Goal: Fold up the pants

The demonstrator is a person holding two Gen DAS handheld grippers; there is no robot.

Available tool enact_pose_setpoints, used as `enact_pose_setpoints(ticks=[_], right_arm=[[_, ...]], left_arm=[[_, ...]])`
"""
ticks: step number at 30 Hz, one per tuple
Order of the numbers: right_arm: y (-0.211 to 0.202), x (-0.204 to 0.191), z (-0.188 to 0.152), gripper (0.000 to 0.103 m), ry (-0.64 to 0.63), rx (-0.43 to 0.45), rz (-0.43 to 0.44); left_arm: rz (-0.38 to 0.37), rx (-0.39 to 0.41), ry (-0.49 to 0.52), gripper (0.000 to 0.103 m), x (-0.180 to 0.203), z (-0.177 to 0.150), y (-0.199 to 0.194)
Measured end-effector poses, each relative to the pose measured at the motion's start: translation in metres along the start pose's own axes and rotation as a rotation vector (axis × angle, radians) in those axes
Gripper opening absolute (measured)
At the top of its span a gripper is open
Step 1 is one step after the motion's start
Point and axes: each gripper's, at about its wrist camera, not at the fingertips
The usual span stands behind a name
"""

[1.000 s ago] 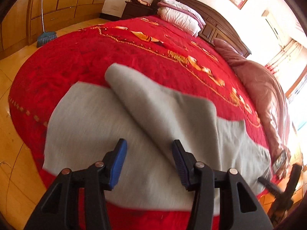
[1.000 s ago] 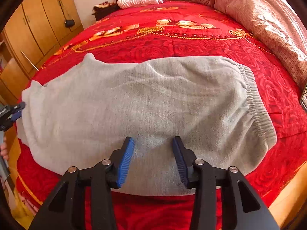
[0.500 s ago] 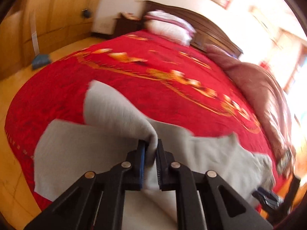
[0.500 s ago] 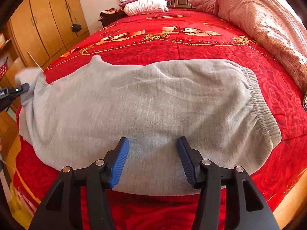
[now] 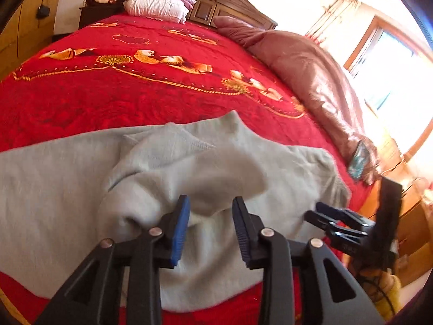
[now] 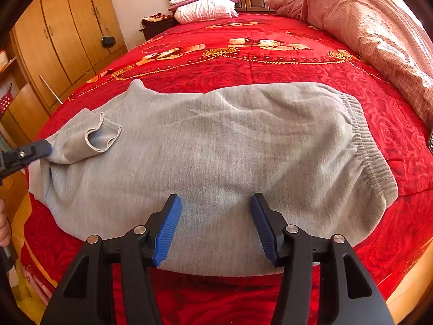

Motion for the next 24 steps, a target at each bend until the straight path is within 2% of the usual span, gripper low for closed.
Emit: enact_pose_setpoints(ticks=[3, 6, 8, 11, 14, 16, 19, 20, 21, 22, 24], right_arm=[[0.001, -0.002, 0.0, 0.059, -0.01, -0.001, -0.006], [0.001, -0.003, 0.0, 0.059, -0.01, -0.001, -0.005], [0.0, -0.001, 0.0, 0.059, -0.001, 0.0, 0.006], [0.0, 0.003, 0.0, 0.059, 0.014, 0.002, 0.022], [-0.001, 0.005, 0.0, 0.059, 0.028, 0.006, 0.037], [-0.001, 0.006, 0.0, 0.059, 0.036, 0.007, 0.045], [-0.001, 0.007, 0.0, 0.059, 0.043, 0.009, 0.052], [-0.001, 0.007, 0.0, 0.059, 0.044, 0.01, 0.054], [-0.001, 0.007, 0.0, 0.059, 0.045, 0.01, 0.055], [-0.002, 0.007, 0.0, 0.059, 0.046, 0.011, 0.058], [-0.001, 0.008, 0.0, 0.059, 0.048, 0.011, 0.061]], left_arm=[[0.013, 0.042, 0.008, 0.041, -0.005, -0.002, -0.021], [0.083, 0.056, 0.08, 0.045, -0.002, 0.004, -0.029], [0.122, 0.035, 0.146, 0.045, 0.005, 0.011, -0.024], [0.141, -0.003, 0.252, 0.045, 0.014, 0.024, -0.005], [0.135, -0.08, 0.319, 0.045, 0.017, 0.033, 0.02], [0.161, -0.127, 0.36, 0.045, 0.018, 0.034, 0.039], [0.2, -0.141, 0.414, 0.045, 0.023, 0.032, 0.053], [0.207, -0.137, 0.425, 0.043, 0.026, 0.03, 0.054], [0.204, -0.132, 0.432, 0.026, 0.029, 0.028, 0.054], [0.187, -0.139, 0.432, 0.013, 0.031, 0.026, 0.054], [0.202, -0.124, 0.438, 0.008, 0.035, 0.023, 0.051]])
Point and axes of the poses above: each gripper's, at about its wrist camera, not at the fingertips, and y roughly the way its jaws point, x to its right, z to its top, and after that the axes turned 2 degrees about -z, right-handed
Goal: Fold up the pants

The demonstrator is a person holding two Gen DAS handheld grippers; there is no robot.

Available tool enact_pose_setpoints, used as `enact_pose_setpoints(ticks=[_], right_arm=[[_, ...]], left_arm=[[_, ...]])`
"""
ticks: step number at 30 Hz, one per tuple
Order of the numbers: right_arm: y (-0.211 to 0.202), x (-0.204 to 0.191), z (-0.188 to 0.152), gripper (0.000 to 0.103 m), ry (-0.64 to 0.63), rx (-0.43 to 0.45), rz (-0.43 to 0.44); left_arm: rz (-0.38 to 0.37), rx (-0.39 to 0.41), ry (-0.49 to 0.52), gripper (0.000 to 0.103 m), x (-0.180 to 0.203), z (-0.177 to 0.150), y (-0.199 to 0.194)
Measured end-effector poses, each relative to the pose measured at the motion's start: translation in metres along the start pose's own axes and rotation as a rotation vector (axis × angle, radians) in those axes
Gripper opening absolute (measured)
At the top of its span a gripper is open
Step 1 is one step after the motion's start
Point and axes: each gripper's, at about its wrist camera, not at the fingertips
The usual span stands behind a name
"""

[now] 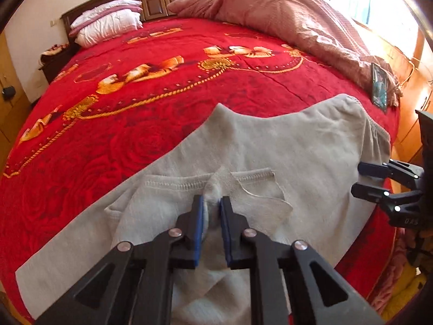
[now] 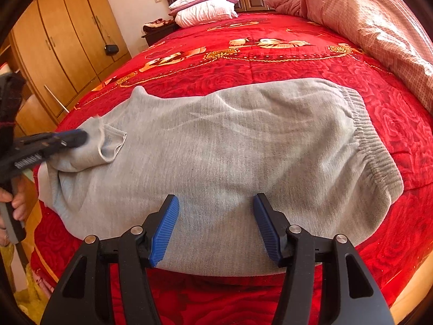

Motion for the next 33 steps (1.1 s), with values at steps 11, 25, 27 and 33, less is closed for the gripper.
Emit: enact_pose_setpoints(ticks=[11, 25, 27, 33], right_arm=[[0.0, -0.002, -0.001, 0.059, -0.009, 0.001, -0.012], [0.003, -0.011, -0.001, 0.061, -0.058, -0.012, -0.064], [0.004, -0.012, -0.001, 0.061, -0.065, -0.014, -0.069], [0.004, -0.02, 0.005, 0.063, -0.088, -0.048, -0.097]], left_arm=[[0.106, 0.287, -0.431, 0.006, -0.082, -0.038, -0.12], [0.353, 0.203, -0.78, 0.005, -0.171, -0.165, -0.141], [0.367, 0.173, -0.793, 0.005, -0.174, -0.177, -0.134], [0.35, 0.117, -0.858, 0.005, -0.174, -0.213, -0.117]])
Point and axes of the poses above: each gripper's, at about its wrist camera, not at the fingertips, and y roughly the way its jaws point, x to its right, z to its top, and after that the axes turned 2 degrees about -z, right-handed
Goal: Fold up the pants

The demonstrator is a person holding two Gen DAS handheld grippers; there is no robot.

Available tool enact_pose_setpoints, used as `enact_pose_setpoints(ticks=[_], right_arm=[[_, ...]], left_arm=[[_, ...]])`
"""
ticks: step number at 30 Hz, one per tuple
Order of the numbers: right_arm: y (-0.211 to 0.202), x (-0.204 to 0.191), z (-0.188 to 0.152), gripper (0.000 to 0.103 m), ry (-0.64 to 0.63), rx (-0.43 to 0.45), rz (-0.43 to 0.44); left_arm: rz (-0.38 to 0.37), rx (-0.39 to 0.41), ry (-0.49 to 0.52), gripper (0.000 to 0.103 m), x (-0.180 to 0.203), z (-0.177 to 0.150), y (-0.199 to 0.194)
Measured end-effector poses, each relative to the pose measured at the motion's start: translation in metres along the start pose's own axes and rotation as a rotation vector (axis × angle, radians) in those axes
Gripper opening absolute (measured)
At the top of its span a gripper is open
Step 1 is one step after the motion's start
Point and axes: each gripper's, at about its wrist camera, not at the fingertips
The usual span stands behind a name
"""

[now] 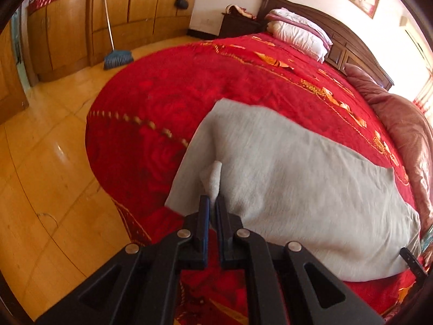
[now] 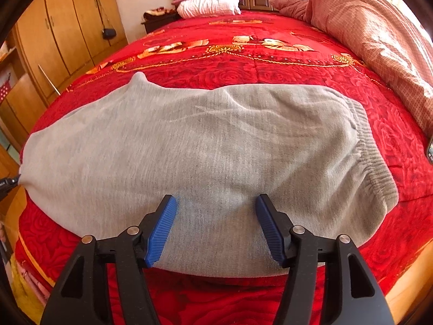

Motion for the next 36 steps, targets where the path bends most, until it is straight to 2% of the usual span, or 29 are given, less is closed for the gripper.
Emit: enact_pose_setpoints(ticks=[2, 6, 9, 11, 15, 17, 19, 22, 25, 29, 36], right_arm=[[-0.002, -0.002, 0.013, 0.063, 0.004, -0.026, 0.033], [-0.003, -0.007, 0.041, 0.063, 0.008, -0.012, 0.106], [0.0, -0.017, 0.059, 0.063, -0.01, -0.005, 0.128], [0.005, -0.026, 0.073, 0.063, -0.021, -0.011, 0.159], [0.015, -0.043, 0.092, 0.063, -0.037, -0.018, 0.192], [0.019, -0.052, 0.102, 0.063, -0.051, -0.015, 0.201], [0.023, -0.058, 0.109, 0.063, -0.066, -0.016, 0.21], [0.032, -0.07, 0.121, 0.063, -0.096, -0.019, 0.218], [0.042, -0.075, 0.129, 0.063, -0.114, -0.028, 0.222], [0.063, -0.083, 0.139, 0.063, -0.122, -0.056, 0.223], [0.088, -0.088, 0.142, 0.063, -0.115, -0.082, 0.243]], left_arm=[[-0.012, -0.002, -0.008, 0.005, -0.002, -0.001, -0.001], [-0.04, 0.005, 0.025, 0.005, -0.001, 0.004, -0.011], [-0.003, 0.006, 0.022, 0.012, -0.004, 0.006, -0.016], [0.013, 0.0, -0.006, 0.012, -0.012, 0.003, -0.018], [-0.013, 0.012, -0.024, 0.012, -0.02, 0.011, -0.024], [-0.045, 0.034, -0.012, 0.019, -0.018, 0.02, -0.027], [-0.086, 0.052, 0.004, 0.035, -0.012, 0.032, -0.026], [-0.118, 0.067, 0.06, 0.044, -0.001, 0.049, -0.017], [-0.121, 0.037, 0.094, 0.044, 0.01, 0.059, 0.0], [-0.136, -0.001, 0.092, 0.044, 0.015, 0.068, 0.022], [-0.146, 0.011, 0.112, 0.044, 0.027, 0.07, 0.028]])
Point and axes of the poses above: each gripper's, at about its wrist camera, not at the fingertips, and y roughly the way its jaws point, x to its right, z to its top, and after that the axes turned 2 degrees about -z, right-handed
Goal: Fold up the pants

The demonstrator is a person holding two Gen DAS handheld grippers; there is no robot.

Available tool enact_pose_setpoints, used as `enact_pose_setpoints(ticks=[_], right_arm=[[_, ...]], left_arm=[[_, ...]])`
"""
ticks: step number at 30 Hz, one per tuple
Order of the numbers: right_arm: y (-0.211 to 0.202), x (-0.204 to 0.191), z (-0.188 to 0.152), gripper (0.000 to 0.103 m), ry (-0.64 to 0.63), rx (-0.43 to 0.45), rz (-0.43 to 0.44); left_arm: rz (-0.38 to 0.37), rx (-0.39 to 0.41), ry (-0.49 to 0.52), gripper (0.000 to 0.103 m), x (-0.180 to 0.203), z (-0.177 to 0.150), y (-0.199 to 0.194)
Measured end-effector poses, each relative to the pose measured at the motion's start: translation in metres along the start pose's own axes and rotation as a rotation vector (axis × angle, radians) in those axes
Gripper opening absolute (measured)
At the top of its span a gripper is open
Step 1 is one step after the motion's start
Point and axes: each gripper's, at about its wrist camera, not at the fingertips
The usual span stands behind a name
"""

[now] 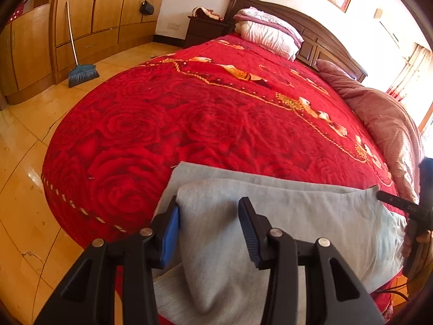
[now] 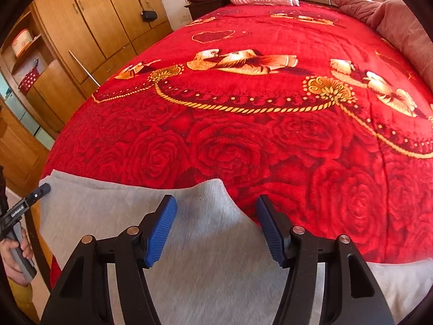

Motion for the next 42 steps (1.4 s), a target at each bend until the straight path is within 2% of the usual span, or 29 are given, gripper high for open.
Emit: enact_pose_setpoints(ticks=[1, 2, 3, 4, 6, 9, 12, 16, 20, 23, 26, 30, 37, 42], right_arm=[[0.002, 0.0, -0.001, 0.061, 0.006, 0.006, 0.009], [0.001, 0.0, -0.002, 0.046, 0.007, 0.017, 0.018], [-0.001, 0.0, -0.003, 0.018, 0.006, 0.031, 0.029], [-0.005, -0.001, -0.004, 0.012, 0.002, 0.051, 0.033], [-0.014, -0.001, -0.004, 0.01, 0.0, 0.098, 0.033], [-0.022, -0.001, -0.001, 0.01, 0.006, 0.158, 0.015], [-0.014, 0.003, 0.005, 0.01, 0.038, 0.151, 0.005], [0.01, 0.005, 0.005, 0.01, 0.039, 0.103, -0.022], [0.007, 0.007, 0.002, 0.012, 0.038, 0.105, -0.03], [-0.003, 0.009, 0.001, 0.024, 0.06, 0.12, -0.043], [-0.025, 0.004, -0.005, 0.028, 0.051, 0.16, -0.071], [-0.048, -0.011, -0.021, 0.033, 0.012, 0.17, -0.087], [-0.066, -0.037, -0.067, 0.033, -0.051, 0.121, -0.041], [-0.072, -0.049, -0.096, 0.033, -0.095, 0.099, -0.063]], left_arm=[[0.0, 0.0, 0.003, 0.044, 0.001, 0.0, 0.0], [0.005, 0.001, 0.008, 0.042, 0.002, 0.0, 0.001], [0.01, 0.005, 0.014, 0.029, 0.002, 0.0, 0.0], [0.015, 0.011, 0.019, 0.01, 0.003, 0.0, -0.001], [0.006, 0.031, 0.024, 0.008, 0.005, 0.0, -0.007], [0.004, 0.099, 0.052, 0.006, 0.012, 0.002, -0.025], [0.032, 0.14, 0.076, 0.006, 0.016, 0.01, -0.033], [0.082, 0.104, 0.065, 0.006, 0.006, 0.018, -0.01], [0.131, 0.036, 0.04, 0.006, -0.008, 0.022, 0.025], [0.157, 0.054, 0.031, 0.011, -0.012, 0.026, 0.022], [0.217, 0.084, 0.029, 0.014, -0.021, 0.028, 0.007], [0.179, 0.108, -0.038, 0.025, -0.037, 0.018, -0.022], [0.094, 0.089, -0.158, 0.026, -0.048, -0.033, -0.053], [-0.023, 0.011, -0.249, 0.025, -0.052, -0.068, -0.046]])
Point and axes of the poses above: each gripper's, at about its wrist camera, not at the fingertips, and y roughly the way its jaws point, x to its right, z to its top, and after that the axes turned 2 degrees about -z, right-handed
